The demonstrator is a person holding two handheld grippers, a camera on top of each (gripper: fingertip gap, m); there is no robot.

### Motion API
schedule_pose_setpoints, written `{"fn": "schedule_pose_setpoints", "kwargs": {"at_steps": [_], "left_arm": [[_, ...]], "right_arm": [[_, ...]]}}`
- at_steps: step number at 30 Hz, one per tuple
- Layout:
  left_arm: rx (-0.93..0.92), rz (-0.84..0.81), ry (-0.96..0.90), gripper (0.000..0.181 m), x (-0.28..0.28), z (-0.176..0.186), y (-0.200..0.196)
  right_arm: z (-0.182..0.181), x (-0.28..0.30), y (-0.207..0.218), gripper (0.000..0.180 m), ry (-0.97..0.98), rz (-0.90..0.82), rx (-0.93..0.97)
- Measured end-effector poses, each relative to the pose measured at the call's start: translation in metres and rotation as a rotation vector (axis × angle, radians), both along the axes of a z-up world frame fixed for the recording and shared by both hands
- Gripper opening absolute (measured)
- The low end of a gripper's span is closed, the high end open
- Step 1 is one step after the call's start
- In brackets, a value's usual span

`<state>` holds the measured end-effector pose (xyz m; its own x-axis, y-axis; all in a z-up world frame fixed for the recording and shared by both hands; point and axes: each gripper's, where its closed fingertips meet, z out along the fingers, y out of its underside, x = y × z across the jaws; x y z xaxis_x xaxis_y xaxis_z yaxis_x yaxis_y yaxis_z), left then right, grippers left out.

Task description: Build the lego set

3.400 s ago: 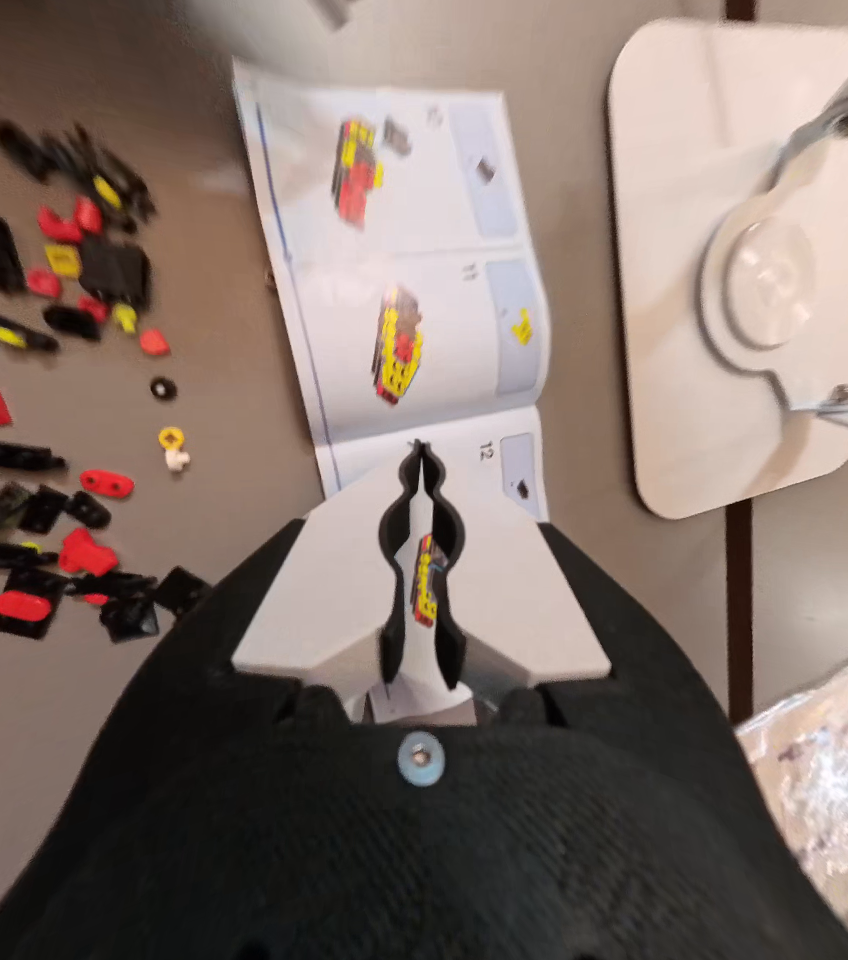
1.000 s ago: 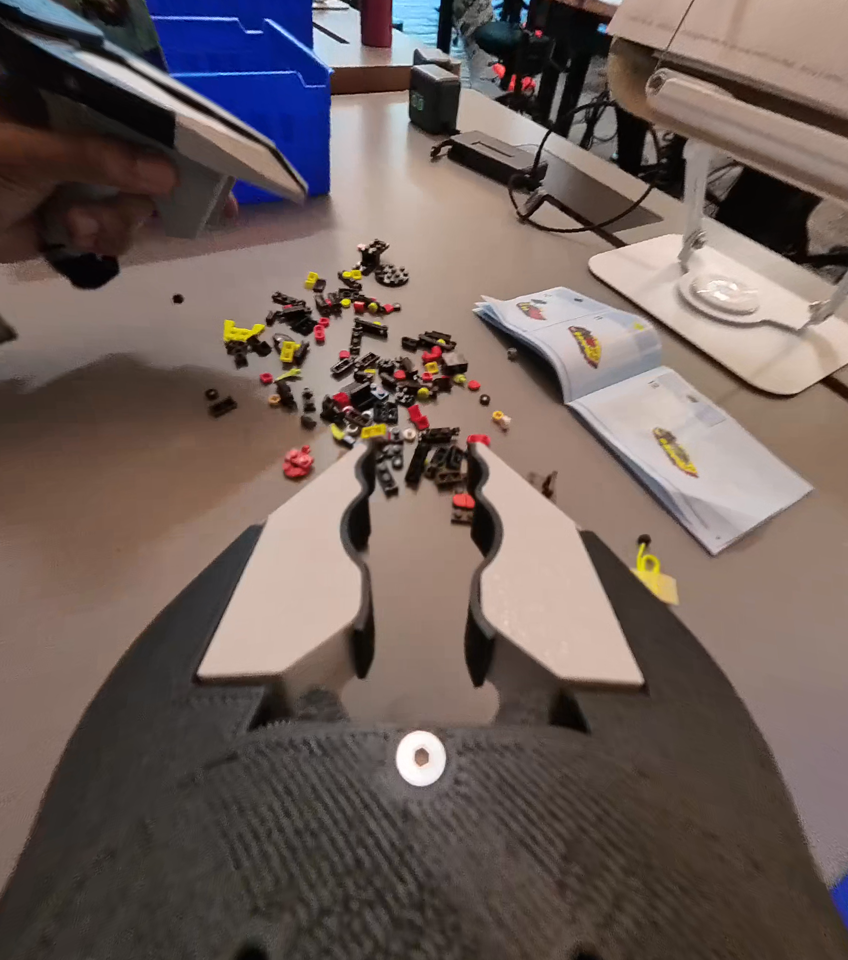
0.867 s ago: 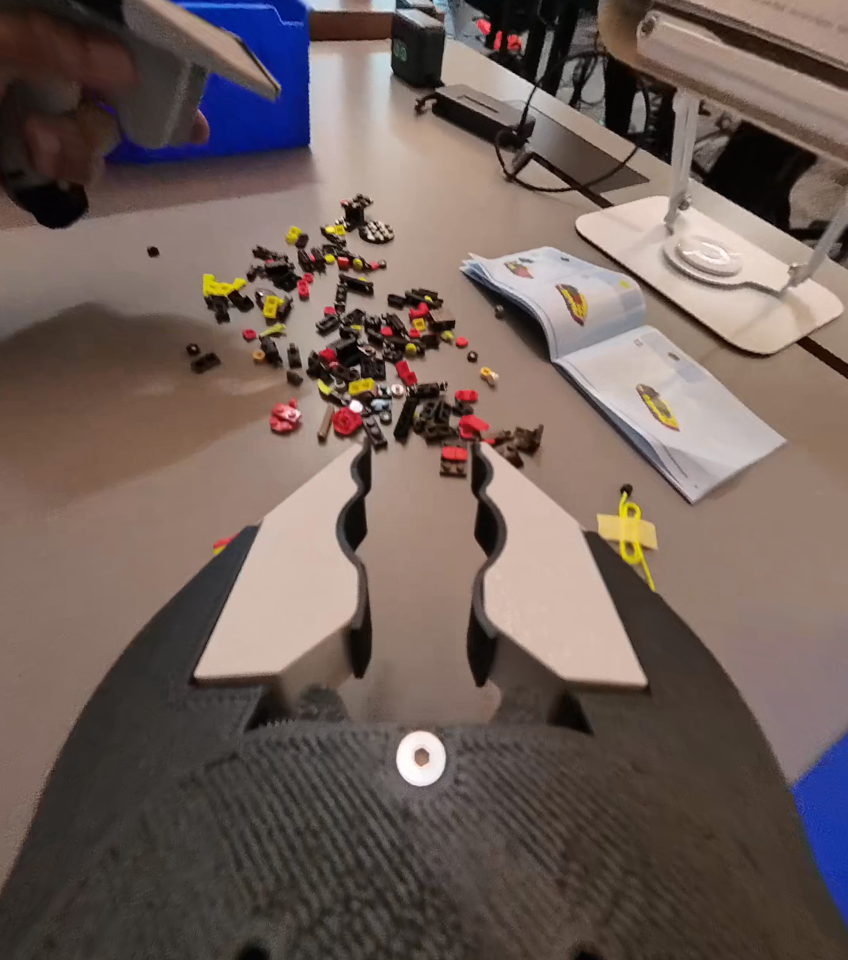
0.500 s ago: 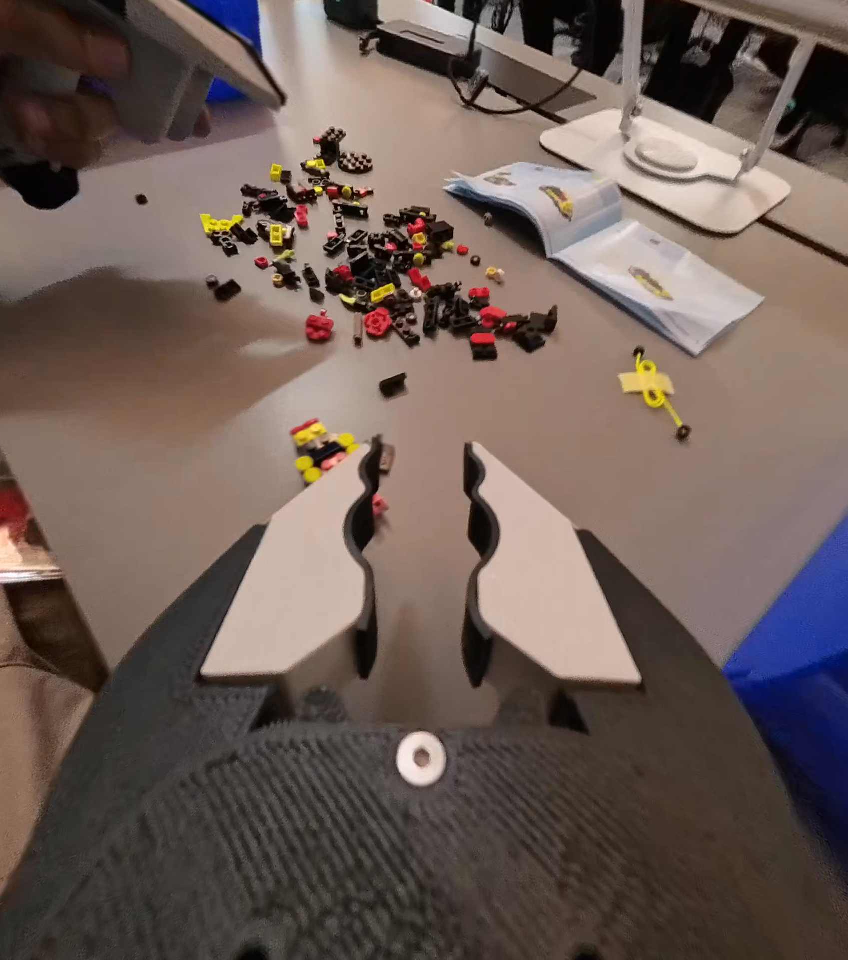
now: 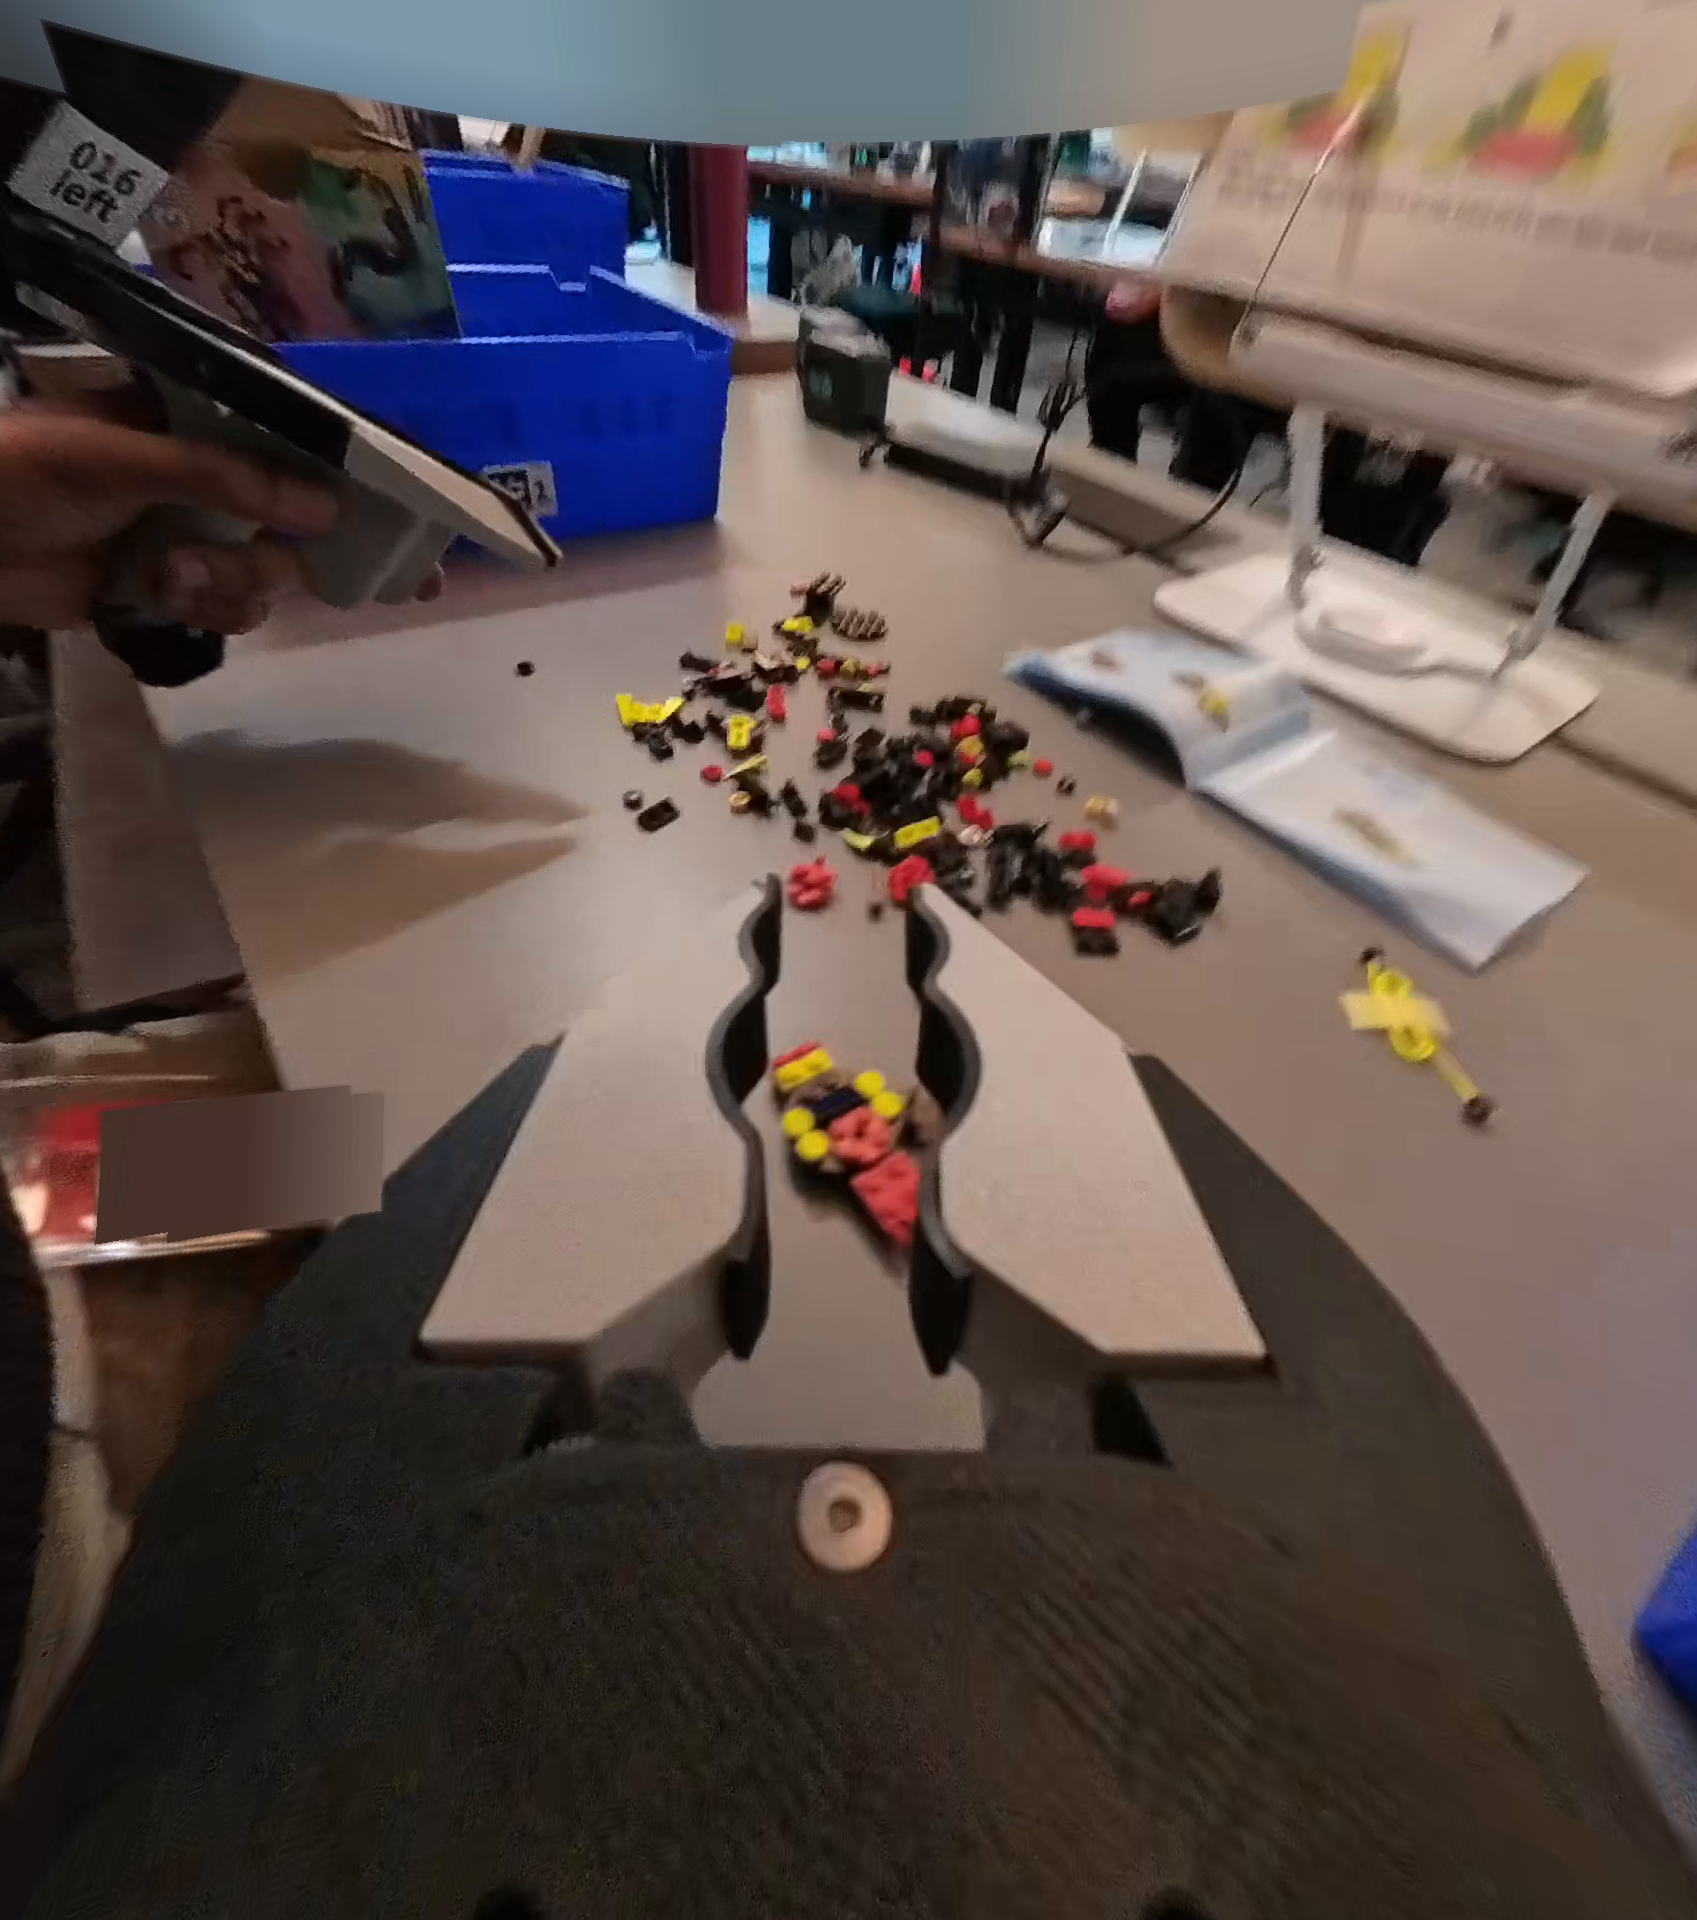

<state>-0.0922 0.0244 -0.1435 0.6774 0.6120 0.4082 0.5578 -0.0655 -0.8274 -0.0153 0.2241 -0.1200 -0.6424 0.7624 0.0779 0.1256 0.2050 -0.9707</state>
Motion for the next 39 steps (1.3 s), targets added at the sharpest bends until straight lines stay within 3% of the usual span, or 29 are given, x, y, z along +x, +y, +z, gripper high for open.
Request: {"fn": "schedule_pose_setpoints", "kwargs": {"at_steps": [2, 5, 8, 14, 18, 21, 26, 35, 39], "left_arm": [[0.012, 0.007, 0.018, 0.008, -0.008, -0.001, -0.002], [0.001, 0.0, -0.003, 0.008, -0.022, -0.011, 0.001], [-0.048, 0.003, -0.006, 0.007, -0.04, -0.015, 0.005], [-0.05, -0.029, 0.205, 0.002, -0.08, 0.025, 0.032], [-0.054, -0.073, 0.178, 0.0, -0.11, 0.021, 0.047], [-0.015, -0.065, 0.159, 0.0, -0.126, 0.023, 0.049], [-0.006, -0.079, 0.148, 0.001, -0.126, 0.021, 0.053], [0.007, -0.106, 0.143, 0.004, -0.11, 0.023, 0.06], [-0.107, -0.122, 0.171, 0.006, -0.108, 0.012, 0.064]], "right_arm": [[0.0, -0.012, 0.006, 0.015, 0.061, -0.004, 0.012], [-0.014, -0.034, 0.01, 0.022, -0.03, 0.017, -0.03], [-0.005, -0.054, 0.006, 0.028, -0.072, 0.062, -0.105], [0.026, -0.073, 0.001, 0.03, -0.073, 0.072, -0.167], [0.039, -0.094, 0.006, 0.021, 0.04, 0.029, -0.12], [0.032, -0.109, 0.005, 0.024, -0.036, 0.029, -0.175], [0.03, -0.112, 0.002, 0.025, -0.103, 0.037, -0.267], [0.017, -0.099, -0.009, 0.024, -0.094, 0.033, -0.136], [0.034, -0.105, 0.002, 0.006, -0.01, -0.047, -0.155]]}}
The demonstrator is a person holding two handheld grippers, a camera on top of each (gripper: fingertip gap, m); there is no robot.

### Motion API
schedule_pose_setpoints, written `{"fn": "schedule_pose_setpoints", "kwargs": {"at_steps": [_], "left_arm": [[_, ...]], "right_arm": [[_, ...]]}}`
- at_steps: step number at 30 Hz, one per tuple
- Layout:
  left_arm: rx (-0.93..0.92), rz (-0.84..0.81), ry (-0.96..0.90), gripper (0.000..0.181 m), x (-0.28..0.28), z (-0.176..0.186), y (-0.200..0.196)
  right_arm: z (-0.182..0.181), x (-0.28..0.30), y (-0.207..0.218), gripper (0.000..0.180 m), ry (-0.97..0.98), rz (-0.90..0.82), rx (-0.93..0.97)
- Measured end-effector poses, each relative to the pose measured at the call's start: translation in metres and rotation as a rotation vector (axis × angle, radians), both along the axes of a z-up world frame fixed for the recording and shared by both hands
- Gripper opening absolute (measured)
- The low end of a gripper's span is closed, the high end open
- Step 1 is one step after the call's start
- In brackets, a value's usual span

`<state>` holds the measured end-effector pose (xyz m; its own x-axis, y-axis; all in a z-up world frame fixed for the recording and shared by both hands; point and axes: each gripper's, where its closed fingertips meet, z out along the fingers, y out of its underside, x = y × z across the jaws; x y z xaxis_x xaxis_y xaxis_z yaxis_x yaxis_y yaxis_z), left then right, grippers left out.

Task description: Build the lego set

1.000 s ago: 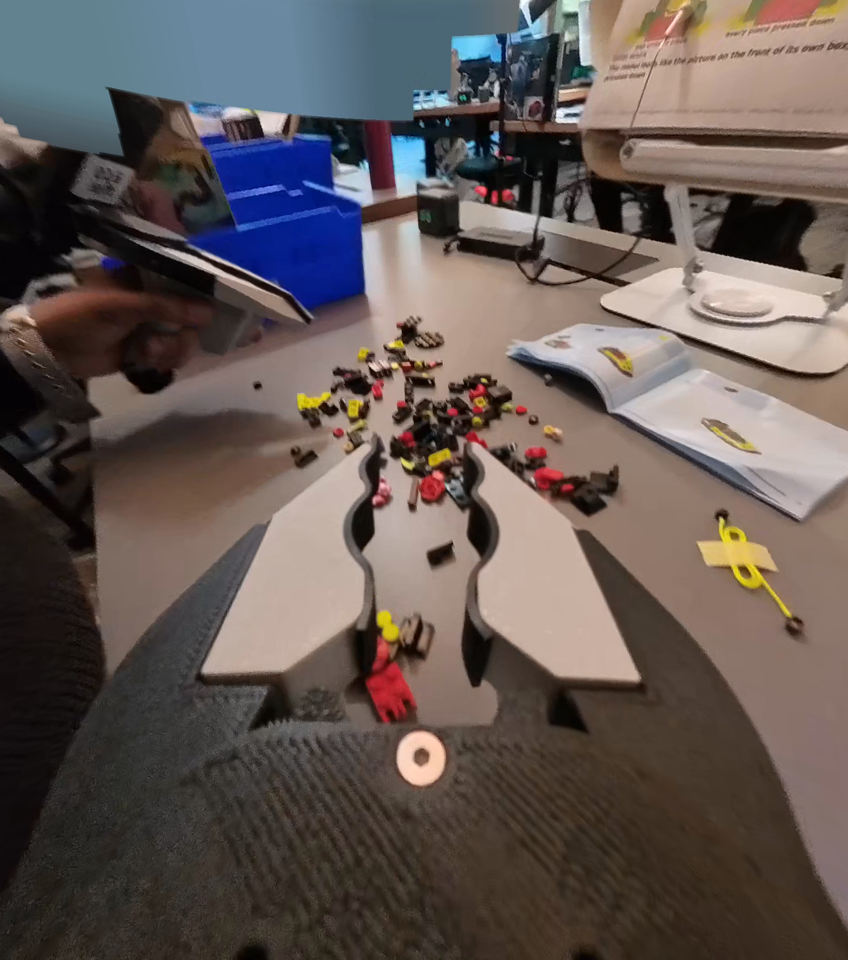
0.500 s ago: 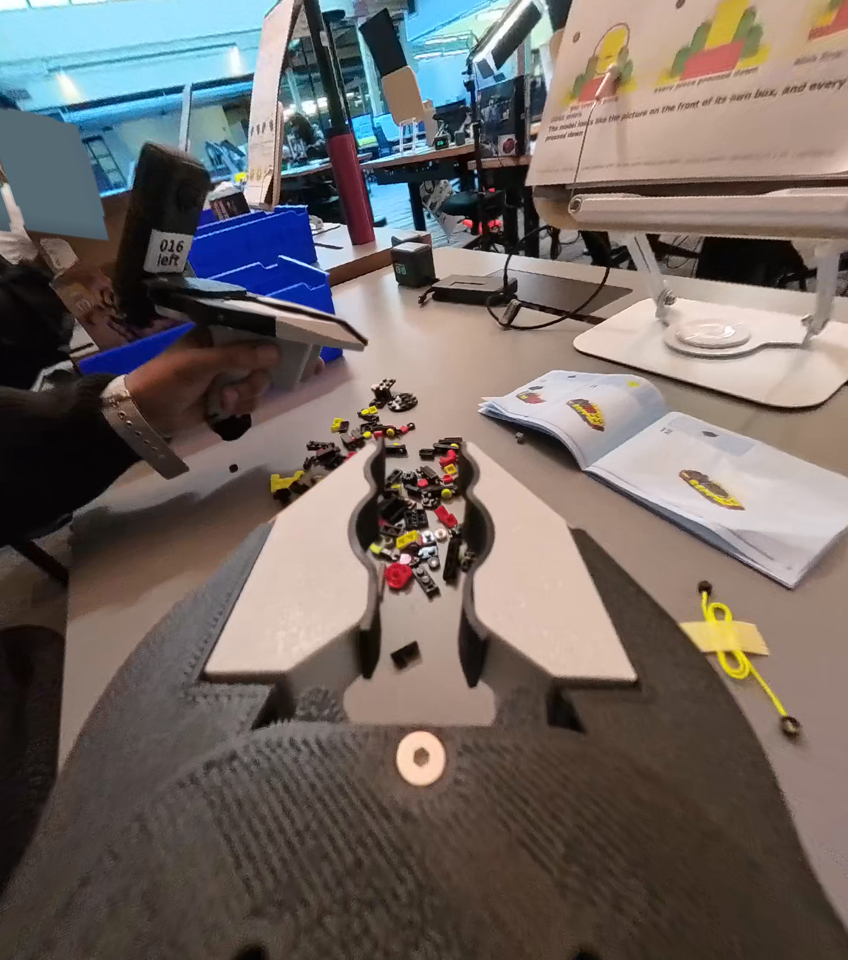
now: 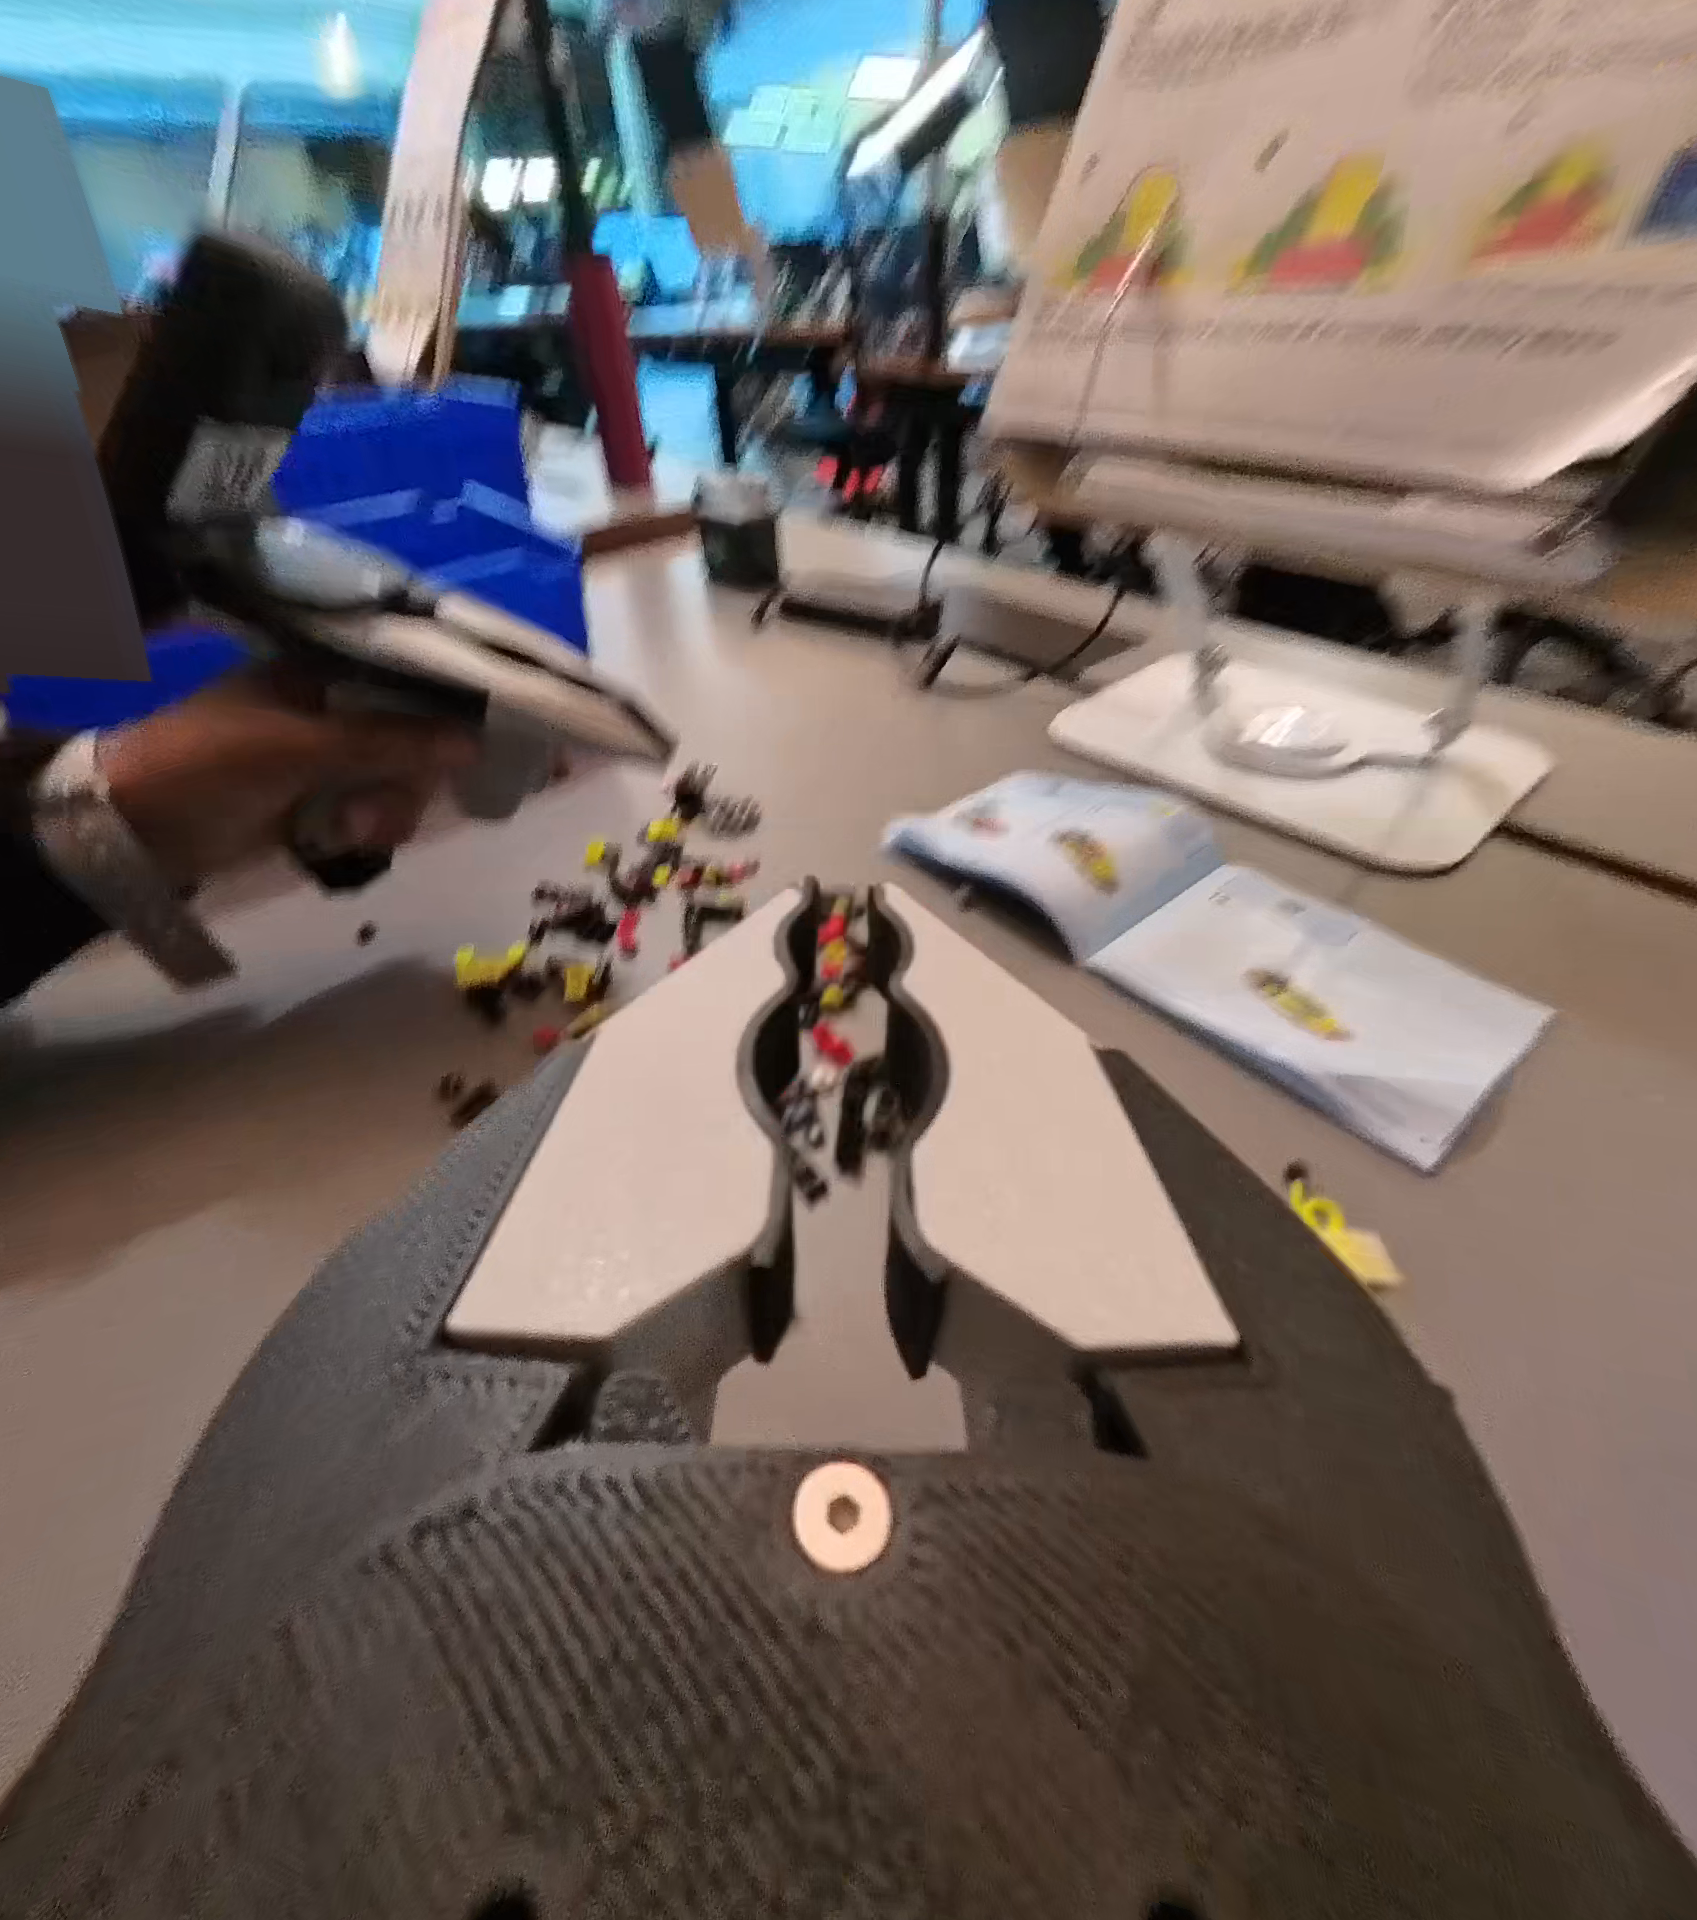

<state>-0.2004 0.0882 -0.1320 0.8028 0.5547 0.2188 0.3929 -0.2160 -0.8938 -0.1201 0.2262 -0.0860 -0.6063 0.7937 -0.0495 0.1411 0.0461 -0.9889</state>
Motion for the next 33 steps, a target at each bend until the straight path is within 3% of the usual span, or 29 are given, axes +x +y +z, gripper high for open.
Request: {"fn": "schedule_pose_setpoints", "kwargs": {"at_steps": [3, 6, 11, 20, 22, 25, 28, 33], "left_arm": [[-0.138, 0.086, 0.127, 0.0, -0.01, -0.003, -0.011], [-0.118, 0.112, 0.187, 0.0, -0.013, 0.006, -0.015], [-0.046, 0.055, 0.16, 0.0, -0.013, 0.008, -0.004], [-0.095, -0.12, 0.126, 0.004, -0.01, -0.006, 0.027], [-0.138, -0.158, 0.084, 0.005, -0.003, -0.016, 0.03], [-0.184, -0.045, 0.12, 0.0, -0.013, -0.015, 0.021], [-0.102, 0.045, 0.134, 0.0, -0.023, 0.001, 0.011], [0.026, 0.039, 0.061, 0.0, -0.022, 0.009, 0.012]], "right_arm": [[0.031, 0.006, 0.009, 0.001, 0.122, -0.043, -0.108], [0.022, 0.006, 0.008, 0.0, 0.106, -0.021, -0.057], [-0.012, -0.01, 0.008, 0.0, 0.017, 0.005, 0.047], [-0.002, -0.031, 0.013, 0.008, -0.095, 0.032, -0.195], [-0.001, -0.028, 0.009, 0.007, -0.077, 0.03, -0.158], [-0.004, -0.021, -0.001, 0.006, -0.046, 0.037, -0.051], [-0.016, -0.012, -0.012, 0.005, -0.045, 0.057, 0.058], [-0.023, -0.009, -0.023, 0.0, 0.012, 0.065, 0.182]]}}
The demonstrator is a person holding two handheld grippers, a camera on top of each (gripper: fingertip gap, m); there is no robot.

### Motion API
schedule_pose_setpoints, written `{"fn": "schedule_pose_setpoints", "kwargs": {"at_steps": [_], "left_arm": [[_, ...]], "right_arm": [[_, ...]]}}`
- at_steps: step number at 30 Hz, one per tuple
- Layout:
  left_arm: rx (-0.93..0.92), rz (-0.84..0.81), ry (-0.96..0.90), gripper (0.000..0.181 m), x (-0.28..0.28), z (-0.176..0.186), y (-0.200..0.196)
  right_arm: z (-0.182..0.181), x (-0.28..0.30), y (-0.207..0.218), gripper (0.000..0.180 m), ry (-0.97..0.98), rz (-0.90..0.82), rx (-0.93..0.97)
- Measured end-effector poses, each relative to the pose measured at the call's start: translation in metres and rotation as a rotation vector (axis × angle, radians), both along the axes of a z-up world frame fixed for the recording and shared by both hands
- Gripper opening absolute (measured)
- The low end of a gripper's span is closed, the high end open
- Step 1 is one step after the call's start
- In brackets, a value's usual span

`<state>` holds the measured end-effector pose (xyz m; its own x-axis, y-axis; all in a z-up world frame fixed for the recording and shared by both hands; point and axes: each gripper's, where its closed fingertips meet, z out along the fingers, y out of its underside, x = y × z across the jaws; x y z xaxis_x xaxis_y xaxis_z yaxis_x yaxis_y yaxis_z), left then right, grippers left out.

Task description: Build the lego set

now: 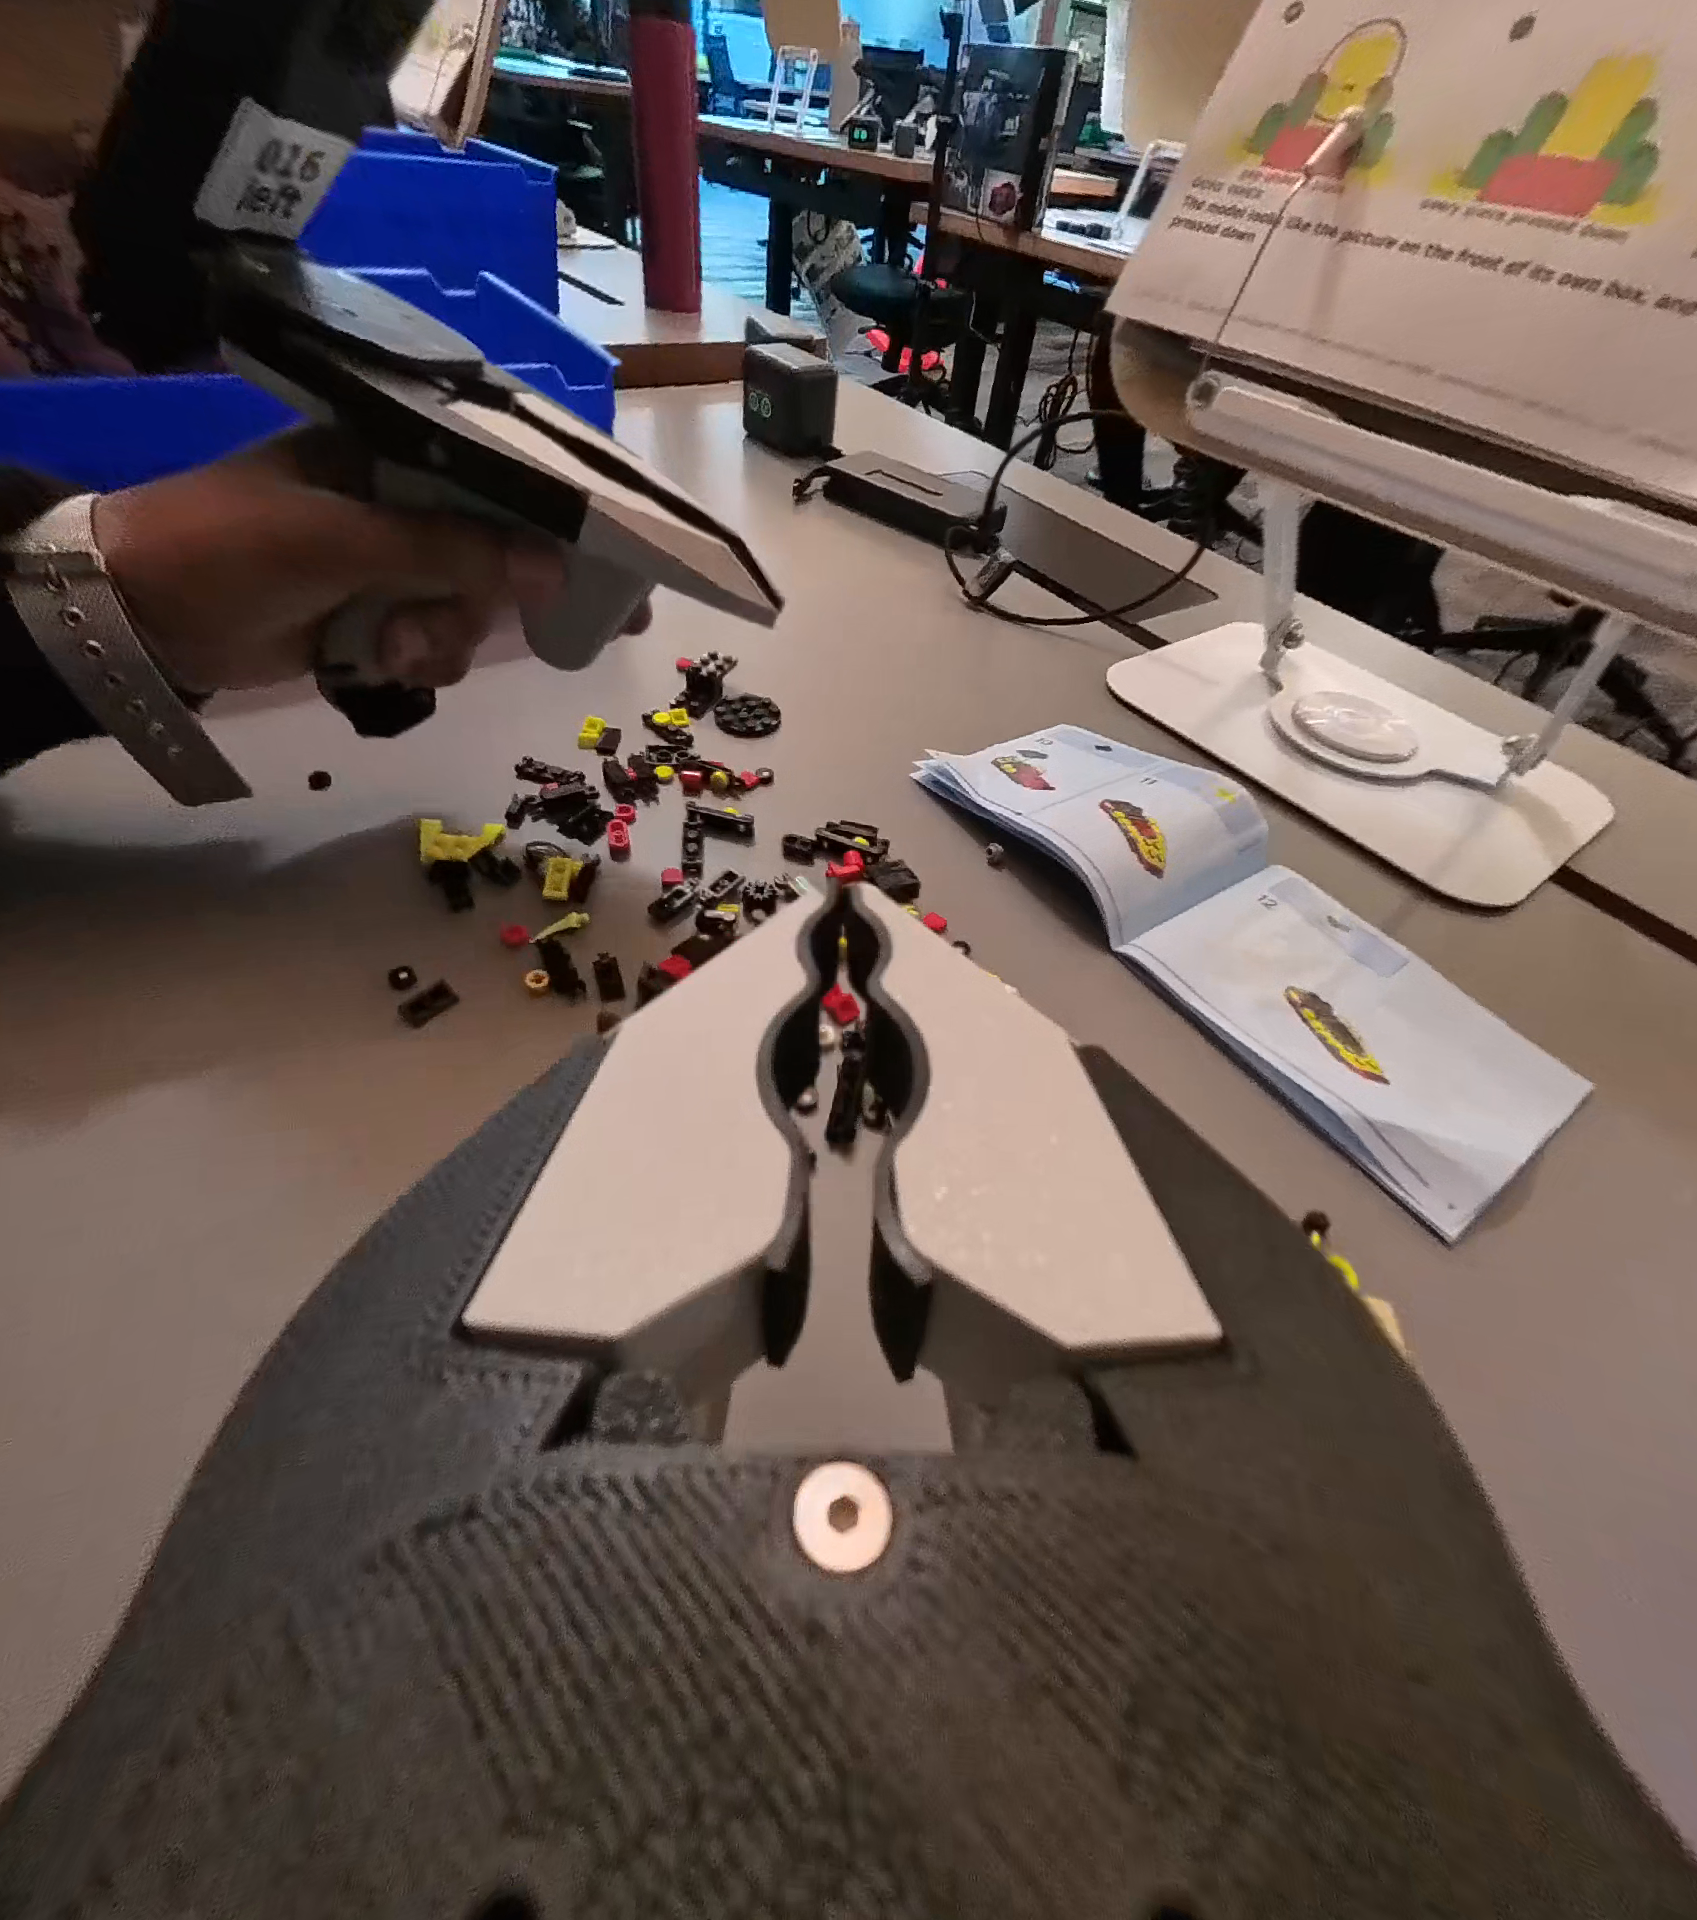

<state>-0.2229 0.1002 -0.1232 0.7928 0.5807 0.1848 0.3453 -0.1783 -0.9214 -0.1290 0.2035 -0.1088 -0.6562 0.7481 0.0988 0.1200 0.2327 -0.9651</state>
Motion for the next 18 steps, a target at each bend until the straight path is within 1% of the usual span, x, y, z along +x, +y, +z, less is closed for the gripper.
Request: {"fn": "schedule_pose_setpoints", "kwargs": {"at_steps": [2, 6, 12, 14, 18], "left_arm": [[-0.018, 0.011, -0.039, 0.0, -0.003, -0.008, -0.002], [0.029, -0.008, -0.058, 0.002, -0.001, -0.004, 0.0], [0.002, 0.004, -0.059, 0.003, 0.006, -0.008, -0.008], [0.003, 0.005, -0.085, 0.007, 0.007, -0.012, -0.01], [0.05, 0.004, -0.153, 0.014, 0.006, -0.014, -0.012]], "right_arm": [[-0.004, 0.0, -0.004, 0.0, -0.008, 0.018, 0.013], [-0.005, -0.001, -0.006, 0.0, -0.013, 0.034, 0.015], [-0.001, -0.003, -0.012, 0.0, -0.05, 0.065, -0.069], [0.0, -0.003, -0.014, 0.0, -0.051, 0.078, -0.081], [-0.01, -0.009, -0.014, 0.0, -0.072, 0.079, -0.04]]}}
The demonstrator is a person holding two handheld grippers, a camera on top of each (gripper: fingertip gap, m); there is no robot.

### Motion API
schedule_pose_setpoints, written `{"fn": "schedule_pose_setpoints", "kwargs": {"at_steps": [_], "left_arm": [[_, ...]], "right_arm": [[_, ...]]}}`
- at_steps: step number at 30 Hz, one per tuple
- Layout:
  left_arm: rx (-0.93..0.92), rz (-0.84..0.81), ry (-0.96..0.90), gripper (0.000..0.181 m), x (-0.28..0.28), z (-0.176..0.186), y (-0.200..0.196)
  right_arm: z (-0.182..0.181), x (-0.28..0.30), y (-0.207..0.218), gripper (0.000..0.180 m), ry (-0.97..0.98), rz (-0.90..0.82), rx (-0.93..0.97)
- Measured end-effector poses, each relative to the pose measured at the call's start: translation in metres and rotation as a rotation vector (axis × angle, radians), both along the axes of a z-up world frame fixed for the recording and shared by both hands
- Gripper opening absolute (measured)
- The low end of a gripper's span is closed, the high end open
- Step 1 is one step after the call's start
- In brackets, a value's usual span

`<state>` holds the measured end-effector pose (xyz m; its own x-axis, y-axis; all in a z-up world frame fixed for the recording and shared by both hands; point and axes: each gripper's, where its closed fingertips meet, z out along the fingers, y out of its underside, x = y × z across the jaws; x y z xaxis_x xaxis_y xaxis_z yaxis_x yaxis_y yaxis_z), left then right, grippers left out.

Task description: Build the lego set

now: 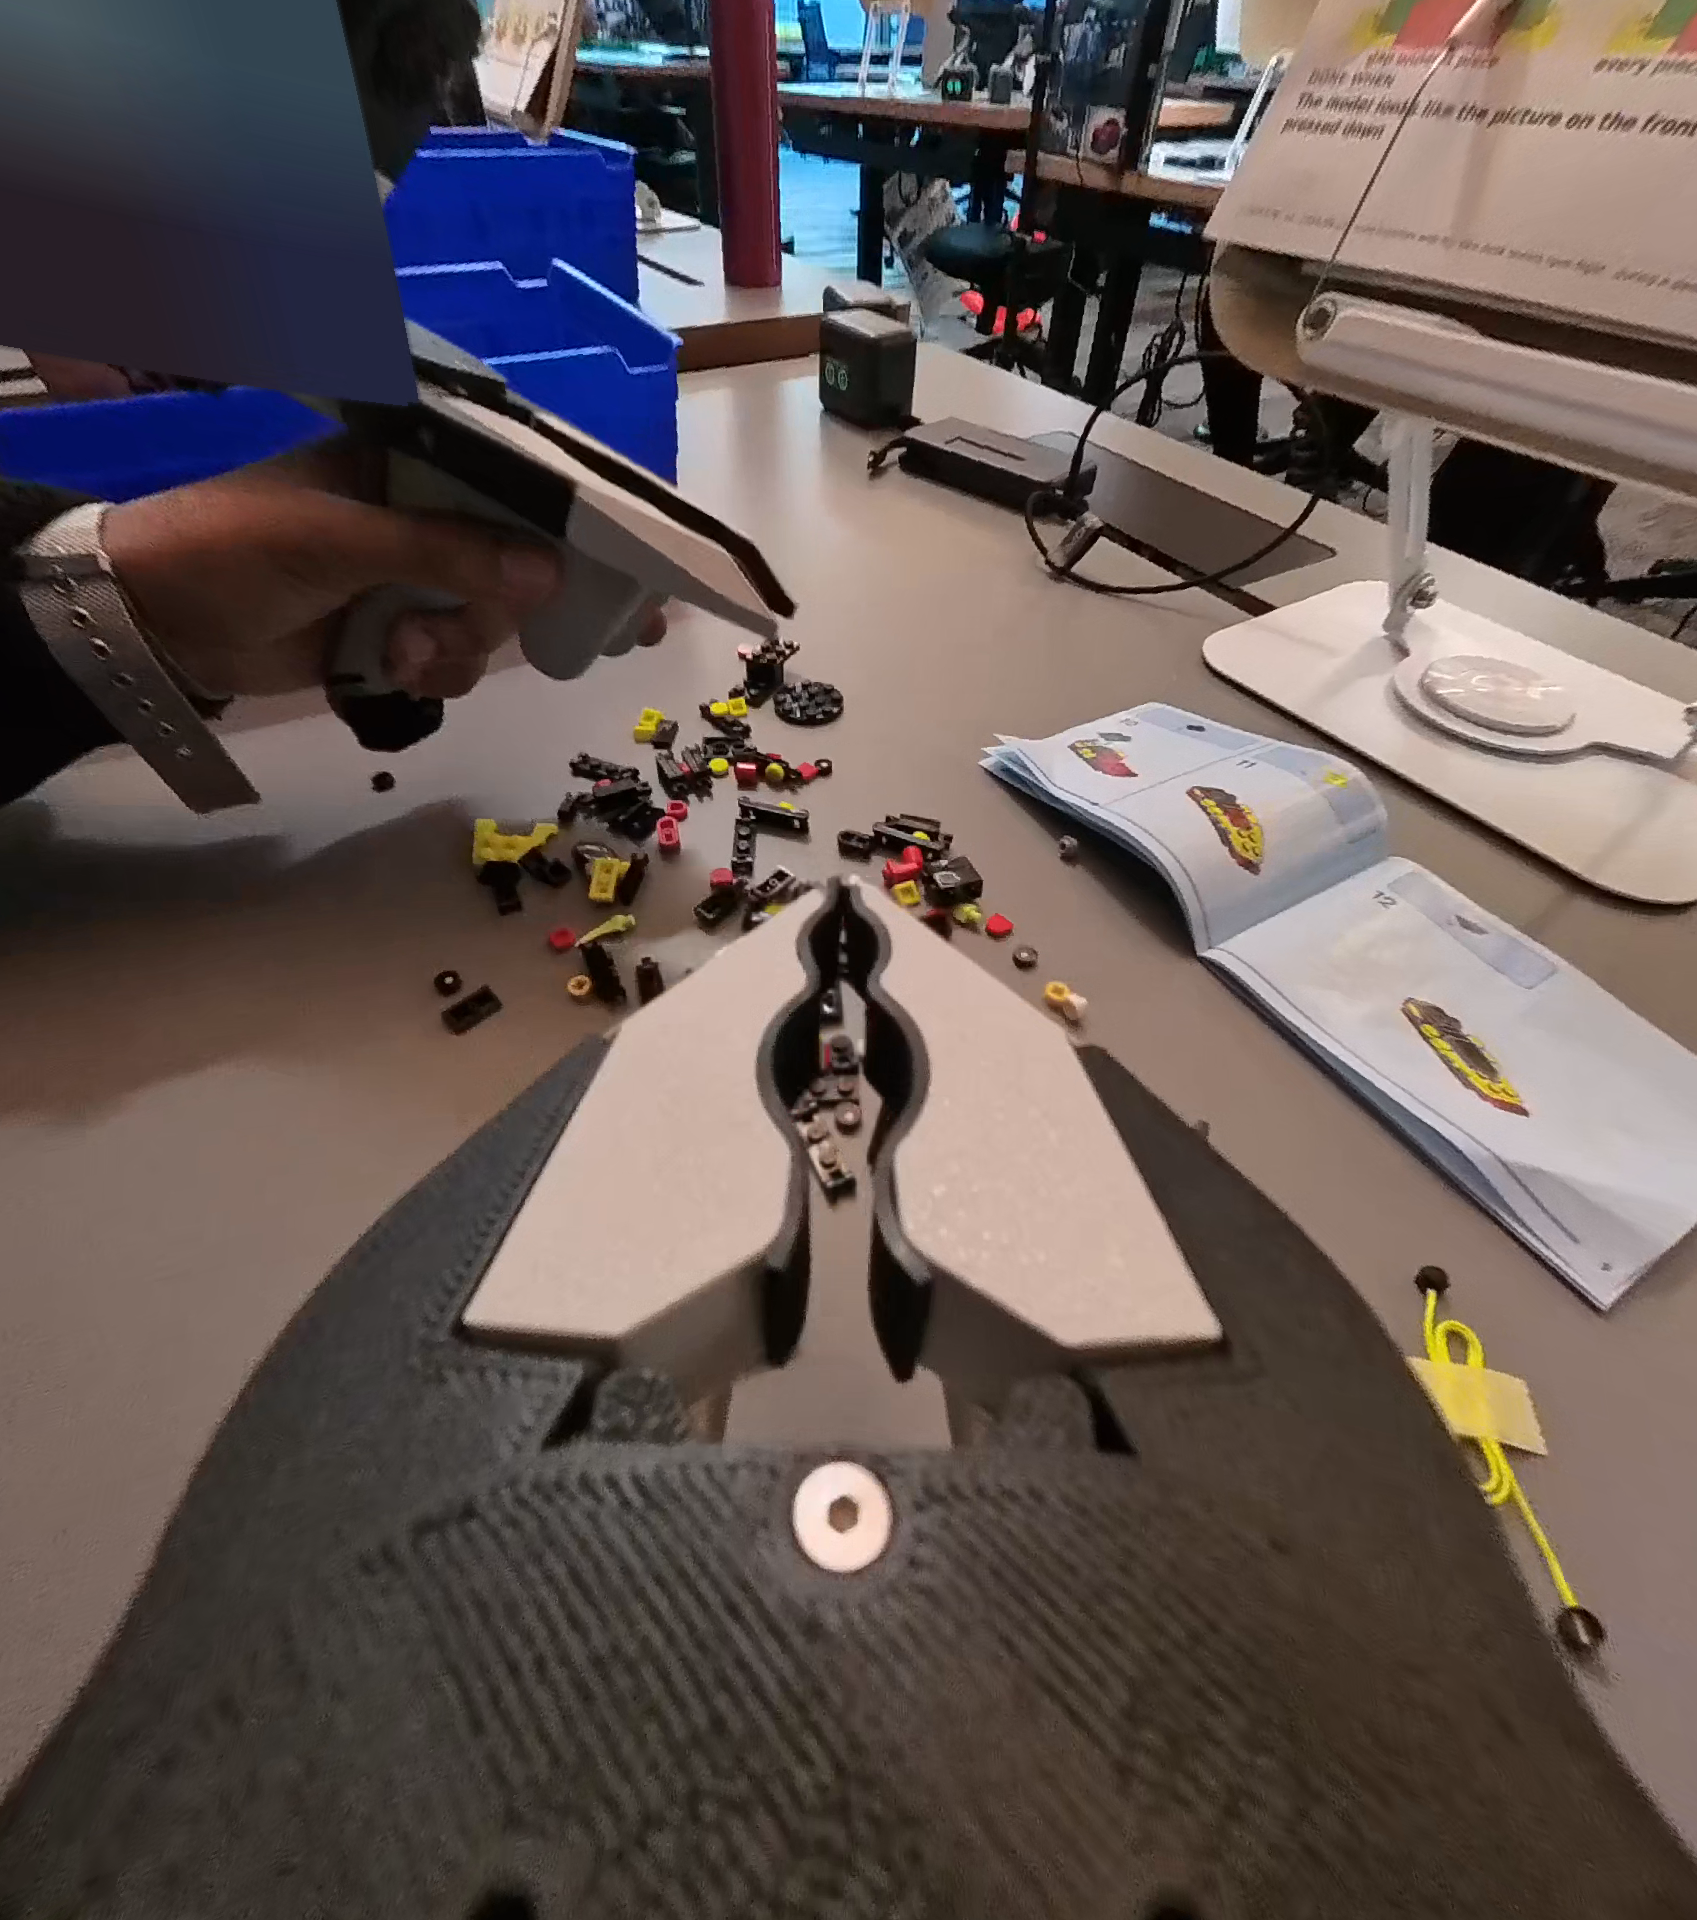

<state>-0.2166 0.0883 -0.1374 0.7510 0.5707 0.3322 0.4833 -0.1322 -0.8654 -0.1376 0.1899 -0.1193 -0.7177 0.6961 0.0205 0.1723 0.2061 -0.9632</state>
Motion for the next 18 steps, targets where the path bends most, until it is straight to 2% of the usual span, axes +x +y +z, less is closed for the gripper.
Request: {"fn": "schedule_pose_setpoints", "kwargs": {"at_steps": [12, 15, 18], "left_arm": [[0.061, 0.038, -0.091, 0.018, 0.009, -0.004, -0.027], [0.053, 0.051, -0.087, 0.021, 0.013, -0.005, -0.038], [0.153, -0.053, -0.064, 0.039, 0.032, 0.011, -0.033]], "right_arm": [[-0.019, -0.011, -0.02, 0.0, -0.011, 0.052, 0.141], [-0.009, -0.018, -0.021, 0.0, -0.016, 0.047, 0.056], [0.0, -0.023, -0.025, 0.0, -0.066, 0.06, -0.069]]}}
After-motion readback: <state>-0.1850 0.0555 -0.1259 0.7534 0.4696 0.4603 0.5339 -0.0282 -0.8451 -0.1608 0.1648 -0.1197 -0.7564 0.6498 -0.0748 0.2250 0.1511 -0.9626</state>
